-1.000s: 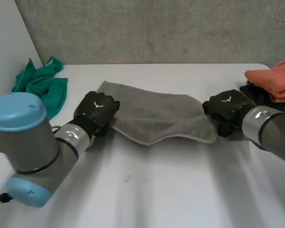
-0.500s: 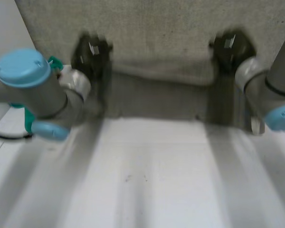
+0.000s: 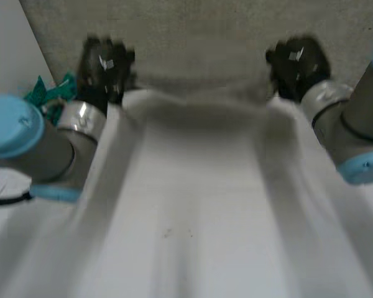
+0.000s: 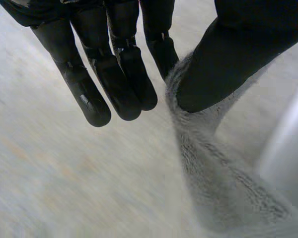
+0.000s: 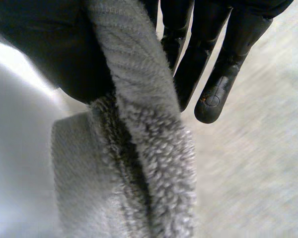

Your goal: Fold the laundry.

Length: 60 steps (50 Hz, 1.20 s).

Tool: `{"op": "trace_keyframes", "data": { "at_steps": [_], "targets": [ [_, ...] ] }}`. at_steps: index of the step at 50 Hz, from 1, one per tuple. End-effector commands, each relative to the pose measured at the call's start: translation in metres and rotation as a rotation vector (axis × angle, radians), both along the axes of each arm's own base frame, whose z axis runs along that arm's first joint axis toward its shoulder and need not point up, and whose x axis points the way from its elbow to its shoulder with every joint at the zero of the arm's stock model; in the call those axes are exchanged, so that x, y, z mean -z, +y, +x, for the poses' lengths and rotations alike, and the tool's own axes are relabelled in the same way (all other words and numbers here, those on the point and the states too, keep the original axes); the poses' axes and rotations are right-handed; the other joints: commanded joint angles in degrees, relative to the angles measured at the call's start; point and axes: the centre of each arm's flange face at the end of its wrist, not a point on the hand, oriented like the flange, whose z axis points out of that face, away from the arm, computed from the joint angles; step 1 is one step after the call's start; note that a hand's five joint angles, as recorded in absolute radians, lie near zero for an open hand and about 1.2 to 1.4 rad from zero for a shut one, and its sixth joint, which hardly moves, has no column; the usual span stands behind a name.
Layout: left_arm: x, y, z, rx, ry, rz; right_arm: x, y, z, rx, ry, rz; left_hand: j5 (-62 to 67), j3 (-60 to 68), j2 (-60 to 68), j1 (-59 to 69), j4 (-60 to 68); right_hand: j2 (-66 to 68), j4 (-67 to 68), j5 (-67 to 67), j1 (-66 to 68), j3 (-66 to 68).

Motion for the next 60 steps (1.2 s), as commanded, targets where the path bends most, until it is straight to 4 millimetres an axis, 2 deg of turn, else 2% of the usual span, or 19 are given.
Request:
{"op": "trace_keyframes", "data": {
  "at_steps": [1,3,8,10,11,15,18,21,22,28,33,37,40,41,45,56,60],
  "targets": [
    [0.089,0.024,0.007,0.007,-0.11,0.248,0.079,0.014,-0.006,0.005,0.092,0.234,11.86,11.46,11.27,18.74,11.05,12.58,11.86,13.23,23.92,12.31],
    [0.111,0.031,0.009,0.011,-0.139,0.308,0.094,0.019,-0.01,0.009,0.111,0.28,9.72,9.32,9.13,16.6,8.91,12.58,11.86,13.23,23.92,12.31],
    [0.124,0.041,0.014,0.01,-0.172,0.378,0.107,0.027,-0.017,0.017,0.129,0.333,-2.39,-2.8,-2.98,4.48,-3.2,12.58,11.86,13.23,23.92,12.31],
    [0.123,0.042,0.015,0.01,-0.173,0.388,0.111,0.031,-0.017,0.014,0.134,0.351,-9.27,-9.67,-9.85,-2.39,-10.07,12.58,11.86,13.23,23.92,12.31],
    [0.121,0.043,0.015,0.01,-0.174,0.393,0.112,0.032,-0.018,0.014,0.134,0.356,-18.97,-19.37,-19.56,-12.09,-19.78,12.58,11.86,13.23,23.92,12.31],
    [0.114,0.046,0.016,0.01,-0.176,0.402,0.118,0.036,-0.02,0.016,0.142,0.38,-41.69,-42.09,-42.28,-34.81,-42.5,12.58,11.86,13.23,23.92,12.31],
    [0.108,0.049,0.02,0.005,-0.176,0.428,0.122,0.034,-0.025,0.027,0.136,0.391,-49.66,-50.06,-50.25,-42.78,-50.47,12.58,11.86,13.23,23.92,12.31],
    [0.099,0.054,0.027,-0.003,-0.161,0.461,0.123,0.028,-0.034,0.057,0.101,0.415,-51.86,-52.26,-52.45,-44.98,-52.67,12.58,11.86,13.23,23.92,12.31],
    [0.093,0.054,0.034,-0.017,-0.142,0.483,0.124,0.027,-0.036,0.064,0.087,0.423,-54.03,-54.43,-54.62,-47.15,-54.84,12.58,11.86,13.23,23.92,12.31],
    [0.084,0.042,0.065,-0.081,-0.078,0.555,0.122,0.02,-0.039,0.053,0.003,0.456,-54.06,-54.46,-54.65,-47.18,-54.87,12.58,11.86,13.23,23.92,12.31],
    [0.085,0.022,0.092,-0.071,-0.061,0.583,0.122,0.015,-0.042,0.04,-0.011,0.461,-51.04,-51.44,-51.63,-44.16,-51.84,12.58,11.86,13.23,23.92,12.31],
    [0.087,0.011,0.104,-0.018,-0.055,0.596,0.124,0.015,-0.043,0.042,-0.01,0.467,-48.51,-48.91,-49.1,-41.63,-49.31,12.58,11.86,13.23,23.92,12.31],
    [0.092,0.01,0.104,0.013,-0.055,0.613,0.126,0.015,-0.044,0.042,-0.008,0.473,-46.49,-46.9,-47.08,-39.62,-47.3,12.58,11.86,13.23,23.92,12.31],
    [0.101,0.008,0.104,0.021,-0.057,0.637,0.127,0.015,-0.044,0.042,-0.007,0.476,-45.49,-45.89,-46.07,-38.61,-46.29,12.58,11.86,13.23,23.92,12.31],
    [0.113,0.003,0.102,0.026,-0.076,0.651,0.128,0.016,-0.043,0.039,-0.004,0.478,-43.81,-44.21,-44.4,-36.93,-44.62,12.58,11.86,13.23,23.92,12.31],
    [0.138,-0.012,0.1,0.032,-0.119,0.668,0.131,0.019,-0.042,0.037,0.0,0.488,-36.4,-36.8,-36.99,-29.52,-37.21,12.58,11.86,13.23,23.92,12.31],
    [0.141,-0.021,0.099,0.032,-0.121,0.655,0.131,0.021,-0.041,0.036,0.002,0.491,-31.2,-31.6,-31.79,-24.32,-32.01,12.58,11.86,13.23,23.92,12.31]
  ]
}}
